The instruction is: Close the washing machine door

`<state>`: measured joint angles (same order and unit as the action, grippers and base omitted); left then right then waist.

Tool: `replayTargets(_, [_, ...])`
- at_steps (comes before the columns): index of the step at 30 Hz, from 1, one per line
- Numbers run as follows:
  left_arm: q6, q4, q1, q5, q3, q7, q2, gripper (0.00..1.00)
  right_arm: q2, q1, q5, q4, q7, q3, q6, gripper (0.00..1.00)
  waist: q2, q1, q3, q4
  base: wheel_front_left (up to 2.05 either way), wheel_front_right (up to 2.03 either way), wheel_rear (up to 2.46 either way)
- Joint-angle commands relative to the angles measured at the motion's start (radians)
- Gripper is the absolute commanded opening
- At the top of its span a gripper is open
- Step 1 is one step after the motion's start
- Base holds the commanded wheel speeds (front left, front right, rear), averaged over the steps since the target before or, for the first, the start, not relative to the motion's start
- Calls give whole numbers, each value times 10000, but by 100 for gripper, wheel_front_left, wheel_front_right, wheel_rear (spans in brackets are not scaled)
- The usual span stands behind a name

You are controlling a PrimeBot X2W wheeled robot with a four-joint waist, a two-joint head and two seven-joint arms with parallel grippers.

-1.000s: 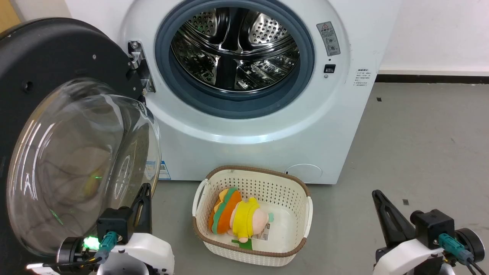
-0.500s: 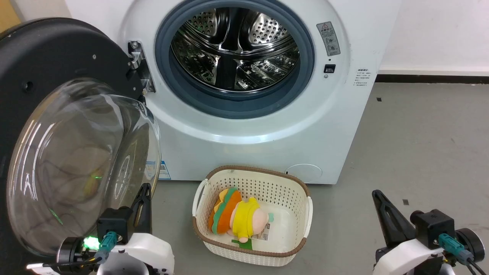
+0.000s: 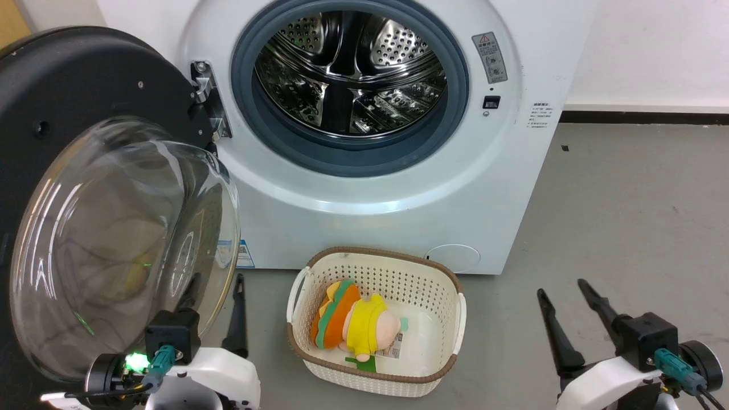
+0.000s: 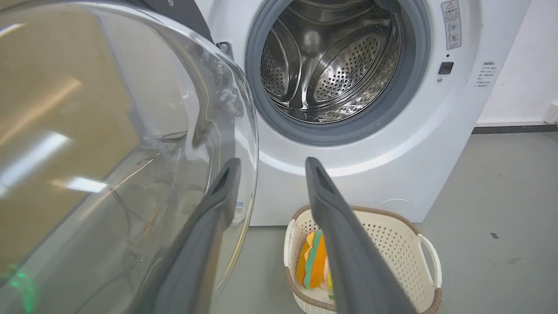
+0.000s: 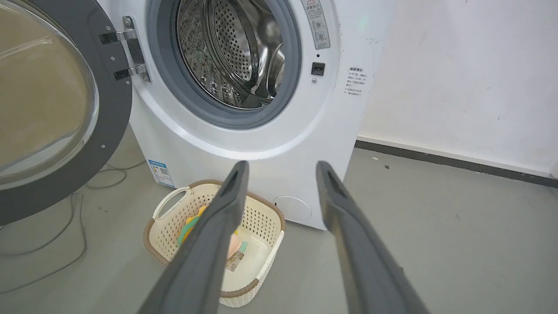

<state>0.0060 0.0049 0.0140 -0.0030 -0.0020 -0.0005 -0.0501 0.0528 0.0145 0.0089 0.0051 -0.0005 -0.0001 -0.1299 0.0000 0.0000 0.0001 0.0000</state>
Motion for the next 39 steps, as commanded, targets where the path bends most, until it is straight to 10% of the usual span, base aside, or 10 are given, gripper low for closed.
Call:
replayTargets(1, [54, 14, 8, -14, -22, -61, 0, 100, -1, -2, 53, 18, -61, -36, -2, 100, 0, 0, 5, 0, 0, 0, 0])
replayTargets(10, [278, 42, 55, -19, -146, -248, -2, 99, -3, -4, 265, 8, -248, -156, -2, 100, 0, 0, 21, 10, 0, 0, 0])
replayTargets(12, [322, 42, 72, -9, -178, -290, -6, 7, -3, -1, 320, 0, -290, -184, -3, 100, 0, 0, 22, 20, 0, 0, 0])
replayTargets(13, [340, 43, 84, -2, -196, -311, -13, 0, -3, 1, 348, 2, -311, -200, -3, 100, 0, 0, 22, 27, 0, 0, 0])
replayTargets(39, [170, -1366, 1662, -414, -121, -833, -157, 0, -8, -34, 755, -60, -833, -678, -4, 100, 0, 0, 230, 849, 0, 0, 0])
